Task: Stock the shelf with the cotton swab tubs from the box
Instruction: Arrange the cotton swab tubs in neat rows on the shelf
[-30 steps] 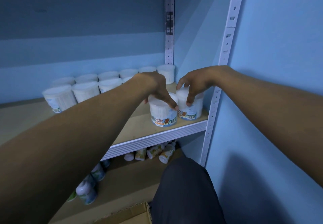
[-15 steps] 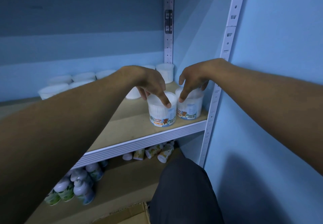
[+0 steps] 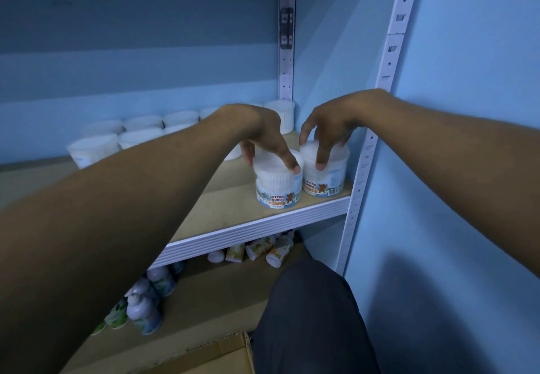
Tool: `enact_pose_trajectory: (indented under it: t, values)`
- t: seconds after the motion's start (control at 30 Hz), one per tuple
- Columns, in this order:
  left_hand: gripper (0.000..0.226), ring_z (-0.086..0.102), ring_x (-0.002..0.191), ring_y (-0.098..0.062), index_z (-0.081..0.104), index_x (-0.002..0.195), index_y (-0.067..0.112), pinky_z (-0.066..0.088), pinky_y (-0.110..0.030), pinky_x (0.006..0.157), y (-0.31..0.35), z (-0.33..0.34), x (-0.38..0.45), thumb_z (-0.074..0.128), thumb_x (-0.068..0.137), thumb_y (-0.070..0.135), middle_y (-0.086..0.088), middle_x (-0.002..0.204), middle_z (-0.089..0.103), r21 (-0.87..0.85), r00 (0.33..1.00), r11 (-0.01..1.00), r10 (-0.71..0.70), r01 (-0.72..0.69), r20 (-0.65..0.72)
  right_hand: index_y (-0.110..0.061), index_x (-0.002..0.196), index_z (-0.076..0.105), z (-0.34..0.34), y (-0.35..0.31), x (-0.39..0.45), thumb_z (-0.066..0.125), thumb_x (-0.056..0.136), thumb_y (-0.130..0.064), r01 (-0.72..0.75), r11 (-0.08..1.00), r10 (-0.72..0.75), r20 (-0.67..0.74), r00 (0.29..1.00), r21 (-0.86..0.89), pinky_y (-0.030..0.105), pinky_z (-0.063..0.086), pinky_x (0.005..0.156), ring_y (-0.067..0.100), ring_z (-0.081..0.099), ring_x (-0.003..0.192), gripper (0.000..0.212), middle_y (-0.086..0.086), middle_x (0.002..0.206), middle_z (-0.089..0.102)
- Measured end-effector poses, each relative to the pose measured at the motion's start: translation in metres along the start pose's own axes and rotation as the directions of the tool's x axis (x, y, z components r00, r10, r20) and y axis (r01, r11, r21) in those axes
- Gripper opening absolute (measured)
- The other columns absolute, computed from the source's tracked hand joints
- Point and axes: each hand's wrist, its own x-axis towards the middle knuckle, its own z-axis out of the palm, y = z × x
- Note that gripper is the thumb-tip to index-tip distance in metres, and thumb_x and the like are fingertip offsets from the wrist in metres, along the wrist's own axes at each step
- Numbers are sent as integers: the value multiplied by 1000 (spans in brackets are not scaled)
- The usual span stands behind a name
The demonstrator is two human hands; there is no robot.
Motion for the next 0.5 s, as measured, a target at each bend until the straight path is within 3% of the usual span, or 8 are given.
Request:
enact_pose_trajectory:
  t: [0.17,0.27,0.37,0.5]
  values:
    - [84,76,80,-30,49,116,13,59,-38,89,7,3,-6,82,62,67,-7,127,56,40,999,999,-32,34,-34,-40,134,54,0,4,-8,88,75,-23,78,995,-75,51,996,-67,40,48,106,27,52,128,70,-4,143,53]
    - [104,73,91,-31,50,131,10,60,-41,87,5,2,-6,82,54,73,-9,122,61,54,999,998,-36,36,-1,-39,146,44,-1,3,-16,85,78,-31,81,995,-79,24,997,-57,41,42,111,26,43,138,80,-4,153,43]
    - [118,68,104,-28,52,135,15,61,-40,84,2,1,-4,84,39,76,-8,131,60,38,1000,999,-6,5,25,-36,147,45,-3,-2,-16,82,73,-54,29,995,-36,-75,997,-93,39,47,106,27,48,134,85,-3,152,42]
    - [103,65,108,-27,53,140,13,61,-38,86,-1,1,-5,90,55,57,-5,136,57,1,998,999,48,-48,49,-24,146,47,-2,-3,-9,85,68,-57,-103,991,100,-39,994,-84,43,57,93,34,61,116,94,4,147,48]
